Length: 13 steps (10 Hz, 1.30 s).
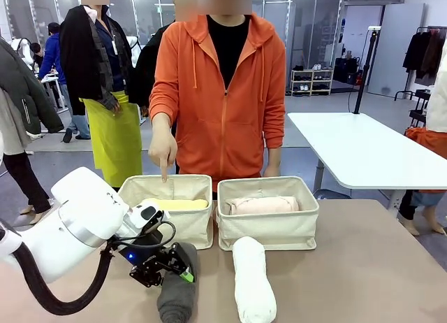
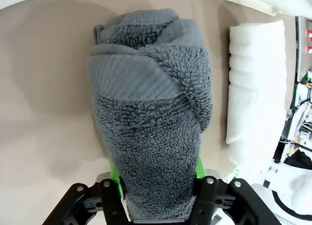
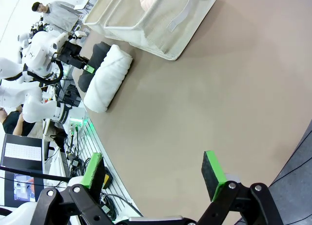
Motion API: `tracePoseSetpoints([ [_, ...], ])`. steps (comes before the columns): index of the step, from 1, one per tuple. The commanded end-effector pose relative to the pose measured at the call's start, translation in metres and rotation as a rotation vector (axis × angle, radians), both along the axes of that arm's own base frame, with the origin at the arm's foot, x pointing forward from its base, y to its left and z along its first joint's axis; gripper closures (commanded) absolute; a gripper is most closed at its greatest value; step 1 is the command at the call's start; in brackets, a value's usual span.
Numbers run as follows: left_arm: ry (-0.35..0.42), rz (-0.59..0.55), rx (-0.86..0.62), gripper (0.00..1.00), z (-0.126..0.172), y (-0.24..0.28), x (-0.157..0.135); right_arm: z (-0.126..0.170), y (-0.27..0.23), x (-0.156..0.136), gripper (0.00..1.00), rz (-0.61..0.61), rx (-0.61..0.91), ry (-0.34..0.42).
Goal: Divide the towels into two baskets.
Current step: Pick up one hotel-folded towel from the bottom of the table and place it in the Fabric basket indicated by the person.
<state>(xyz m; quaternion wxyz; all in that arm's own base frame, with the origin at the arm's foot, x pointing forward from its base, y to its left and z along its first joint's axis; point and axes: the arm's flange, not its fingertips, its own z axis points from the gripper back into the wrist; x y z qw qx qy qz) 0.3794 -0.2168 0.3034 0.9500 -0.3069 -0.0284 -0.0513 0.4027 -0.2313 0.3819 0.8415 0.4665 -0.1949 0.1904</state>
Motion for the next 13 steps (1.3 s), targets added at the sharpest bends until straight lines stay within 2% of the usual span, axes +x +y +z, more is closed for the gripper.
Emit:
tracePoseSetpoints([
  [1, -0.012, 0.008, -0.020, 0.63, 0.003, -0.002, -0.005, 0.002, 0.003, 0.000, 0.00, -0.007, -0.002, -0.008],
  [2, -0.057, -0.020, 0.004, 0.78, 0.016, 0.000, -0.005, 0.002, 0.003, 0.000, 0.00, -0.007, -0.002, -0.008],
  [3, -0.075, -0.005, -0.023, 0.72, 0.034, 0.003, -0.007, 0.002, 0.003, 0.000, 0.00, -0.007, -0.002, -0.008],
  [4, -0.099, -0.062, -0.002, 0.72, 0.055, 0.006, -0.013, 0.002, 0.003, 0.000, 0.00, -0.007, -0.002, -0.008],
  [6, -0.258, -0.186, 0.072, 0.72, 0.116, 0.014, -0.025, 0.002, 0.003, 0.000, 0.00, -0.007, -0.002, -0.008],
  [7, -0.279, -0.308, 0.093, 0.72, 0.141, 0.023, -0.026, 0.002, 0.003, 0.000, 0.00, -0.007, -0.002, -0.008],
  [8, -0.371, -0.457, 0.218, 0.72, 0.161, 0.026, -0.025, 0.002, 0.003, 0.000, 0.00, -0.007, -0.002, -0.008],
  [9, -0.365, -0.577, 0.221, 0.72, 0.170, 0.031, -0.019, 0.002, 0.003, 0.000, 0.00, -0.007, -0.002, -0.008],
  [10, -0.413, -0.728, 0.346, 0.72, 0.181, 0.032, -0.020, 0.002, 0.003, 0.000, 0.00, -0.007, -0.002, -0.008],
  [11, -0.407, -0.745, 0.287, 0.72, 0.190, 0.035, -0.017, 0.002, 0.003, 0.000, 0.00, -0.007, -0.002, -0.008],
  [12, -0.444, -0.778, 0.255, 0.72, 0.193, 0.037, -0.023, 0.002, 0.003, 0.000, 0.00, -0.007, -0.002, -0.008],
  [13, -0.374, -0.680, 0.325, 0.72, 0.182, 0.035, -0.025, 0.002, 0.003, 0.000, 0.00, -0.007, -0.002, -0.008],
])
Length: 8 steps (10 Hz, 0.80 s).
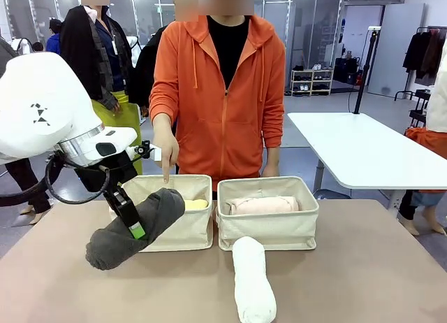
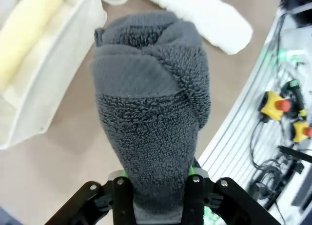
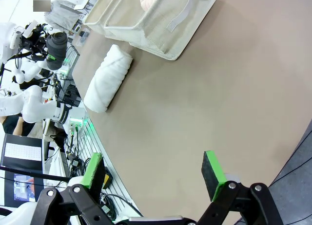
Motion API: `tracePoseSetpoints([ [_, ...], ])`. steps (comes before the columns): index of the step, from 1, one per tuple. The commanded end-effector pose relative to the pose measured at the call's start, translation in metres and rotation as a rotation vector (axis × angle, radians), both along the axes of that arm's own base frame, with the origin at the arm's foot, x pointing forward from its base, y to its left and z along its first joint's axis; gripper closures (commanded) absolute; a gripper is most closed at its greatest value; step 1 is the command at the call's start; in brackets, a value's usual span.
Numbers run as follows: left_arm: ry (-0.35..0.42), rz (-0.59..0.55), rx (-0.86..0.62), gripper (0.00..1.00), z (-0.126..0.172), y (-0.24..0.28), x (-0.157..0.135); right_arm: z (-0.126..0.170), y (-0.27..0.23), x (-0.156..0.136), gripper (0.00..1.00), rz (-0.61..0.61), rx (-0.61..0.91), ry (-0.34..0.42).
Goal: Divide the towels into two baskets.
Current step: Pick up one hotel-folded towel from the bottom of the table and place it in the Fabric basket indicated by the person.
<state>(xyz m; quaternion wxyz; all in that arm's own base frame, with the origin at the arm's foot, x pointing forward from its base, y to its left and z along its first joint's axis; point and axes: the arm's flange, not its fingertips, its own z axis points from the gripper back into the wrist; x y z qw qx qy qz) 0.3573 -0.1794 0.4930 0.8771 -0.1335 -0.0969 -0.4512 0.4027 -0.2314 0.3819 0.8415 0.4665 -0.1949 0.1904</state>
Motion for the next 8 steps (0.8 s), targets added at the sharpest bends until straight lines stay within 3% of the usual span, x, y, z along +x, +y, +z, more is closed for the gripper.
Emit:
tracePoseSetpoints([
  [1, 0.022, 0.067, 0.011, 0.72, -0.008, -0.002, -0.003, 0.002, 0.003, 0.000, 0.00, -0.007, -0.002, -0.008],
  [2, 0.022, 0.067, 0.011, 0.72, -0.008, -0.002, -0.003, 0.002, 0.003, 0.000, 0.00, -0.007, -0.002, -0.008],
  [3, 0.012, 0.016, 0.002, 0.60, -0.004, 0.000, 0.000, 0.002, 0.003, 0.000, 0.00, -0.007, -0.002, -0.008],
  [4, -0.090, -0.080, 0.023, 0.60, 0.016, -0.003, -0.006, 0.002, 0.003, 0.000, 0.00, -0.007, -0.002, -0.008],
  [5, -0.175, -0.201, 0.148, 0.60, 0.036, -0.013, 0.006, 0.002, 0.003, 0.000, 0.00, -0.007, -0.002, -0.008],
  [6, -0.201, -0.330, 0.174, 0.60, 0.050, -0.020, 0.025, 0.002, 0.003, 0.000, 0.00, -0.007, -0.002, -0.008],
  [8, -0.285, -0.479, 0.326, 0.60, 0.070, -0.027, 0.069, 0.002, 0.003, 0.000, 0.00, -0.007, -0.002, -0.008],
])
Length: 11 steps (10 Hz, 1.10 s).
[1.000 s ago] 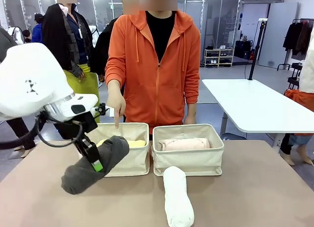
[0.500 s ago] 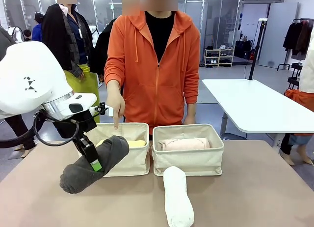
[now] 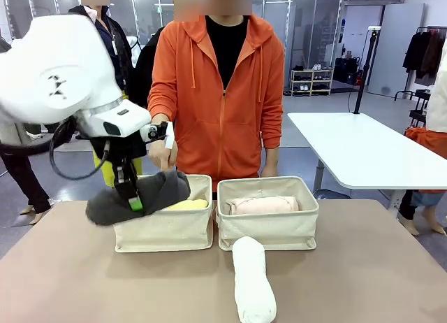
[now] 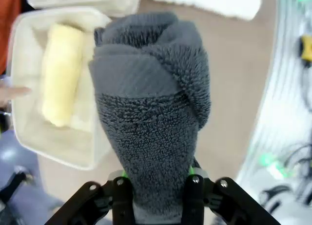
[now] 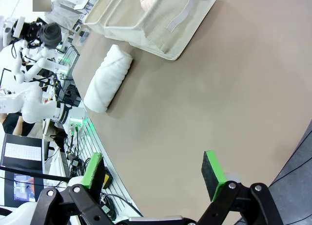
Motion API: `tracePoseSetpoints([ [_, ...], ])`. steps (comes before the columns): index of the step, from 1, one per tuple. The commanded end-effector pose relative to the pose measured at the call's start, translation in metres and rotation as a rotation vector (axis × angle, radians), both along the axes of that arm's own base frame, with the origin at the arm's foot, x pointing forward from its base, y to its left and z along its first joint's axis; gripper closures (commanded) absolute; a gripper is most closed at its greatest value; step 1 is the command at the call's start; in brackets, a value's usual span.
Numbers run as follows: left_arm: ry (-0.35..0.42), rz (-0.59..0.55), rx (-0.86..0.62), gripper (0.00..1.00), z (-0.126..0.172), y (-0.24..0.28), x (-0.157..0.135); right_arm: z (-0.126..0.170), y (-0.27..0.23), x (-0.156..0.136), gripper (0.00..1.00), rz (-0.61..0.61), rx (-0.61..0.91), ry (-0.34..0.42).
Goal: Divide the towels into two baskets.
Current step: Pick up one hotel-folded towel from the bottom of the table and place it in the Fabric basket indicated by the person.
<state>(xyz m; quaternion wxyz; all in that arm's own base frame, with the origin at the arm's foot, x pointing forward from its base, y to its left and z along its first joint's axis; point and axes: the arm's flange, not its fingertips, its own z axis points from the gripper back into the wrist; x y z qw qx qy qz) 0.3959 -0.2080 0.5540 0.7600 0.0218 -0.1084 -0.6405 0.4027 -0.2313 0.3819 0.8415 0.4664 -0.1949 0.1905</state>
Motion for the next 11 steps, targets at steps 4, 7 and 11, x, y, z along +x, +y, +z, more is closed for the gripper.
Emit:
tracePoseSetpoints([
  [4, -0.011, -0.245, 0.141, 0.60, -0.011, -0.007, 0.126, 0.001, 0.003, 0.000, 0.00, -0.007, -0.002, -0.008],
  [7, 0.046, -0.274, 0.095, 0.60, -0.054, -0.007, 0.174, 0.001, 0.003, 0.000, 0.00, -0.007, -0.002, -0.008],
  [11, 0.119, -0.259, 0.051, 0.60, -0.116, -0.009, 0.201, 0.001, 0.003, 0.000, 0.00, -0.007, -0.002, -0.008],
])
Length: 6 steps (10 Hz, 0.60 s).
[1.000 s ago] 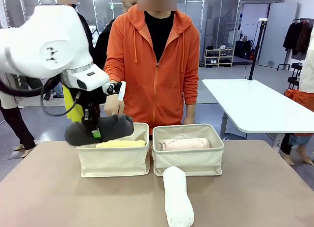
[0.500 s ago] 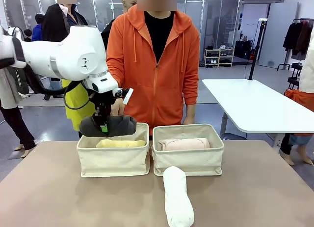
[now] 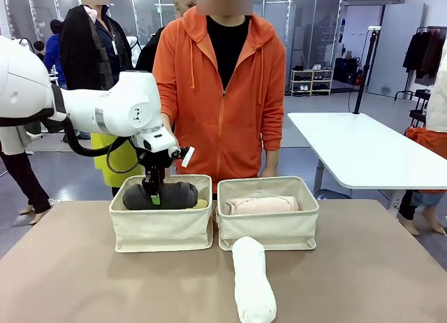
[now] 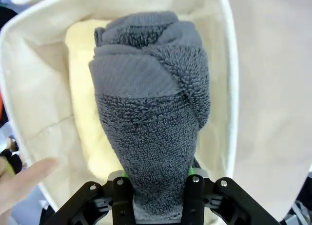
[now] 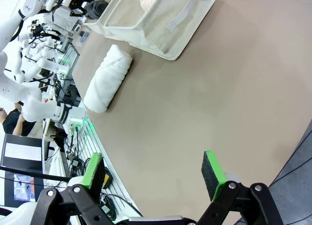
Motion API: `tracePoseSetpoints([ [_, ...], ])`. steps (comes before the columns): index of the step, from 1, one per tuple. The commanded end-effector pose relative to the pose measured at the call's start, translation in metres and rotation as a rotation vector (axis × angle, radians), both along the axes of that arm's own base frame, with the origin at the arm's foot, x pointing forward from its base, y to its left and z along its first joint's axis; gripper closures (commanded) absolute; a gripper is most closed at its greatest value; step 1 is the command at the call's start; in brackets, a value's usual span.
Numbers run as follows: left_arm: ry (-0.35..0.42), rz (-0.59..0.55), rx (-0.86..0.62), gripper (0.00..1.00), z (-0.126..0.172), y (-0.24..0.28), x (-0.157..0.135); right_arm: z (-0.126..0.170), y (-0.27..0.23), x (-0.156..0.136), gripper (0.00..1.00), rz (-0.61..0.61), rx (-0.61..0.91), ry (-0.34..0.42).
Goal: Divide the towels into two baskets.
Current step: Pick up one hotel-folded towel from the bottom of the table and place it in the Fabric basket indicated by the person.
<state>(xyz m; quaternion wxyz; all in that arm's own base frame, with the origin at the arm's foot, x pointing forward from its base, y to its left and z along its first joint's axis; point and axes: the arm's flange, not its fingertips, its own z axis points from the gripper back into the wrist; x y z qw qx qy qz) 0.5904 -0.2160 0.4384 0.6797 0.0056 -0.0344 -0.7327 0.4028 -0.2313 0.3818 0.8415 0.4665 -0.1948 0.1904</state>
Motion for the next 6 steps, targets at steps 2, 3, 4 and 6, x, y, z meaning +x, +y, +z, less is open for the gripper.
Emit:
tracePoseSetpoints([
  [2, 0.034, 0.003, -0.040, 0.52, -0.0216, -0.0008, 0.0094, 0.0016, 0.0031, -0.0004, 0.00, -0.007, -0.002, -0.009],
  [3, 0.041, 0.002, -0.052, 0.28, -0.0226, -0.0013, 0.0079, 0.0016, 0.0031, -0.0004, 0.00, -0.007, -0.002, -0.009],
  [4, 0.034, 0.009, -0.047, 0.16, -0.0219, -0.0011, 0.0067, 0.0016, 0.0031, -0.0004, 0.00, -0.007, -0.002, -0.009],
  [6, 0.033, 0.019, -0.053, 0.00, -0.0212, 0.0010, 0.0063, 0.0016, 0.0031, -0.0004, 0.00, -0.007, -0.002, -0.009],
])
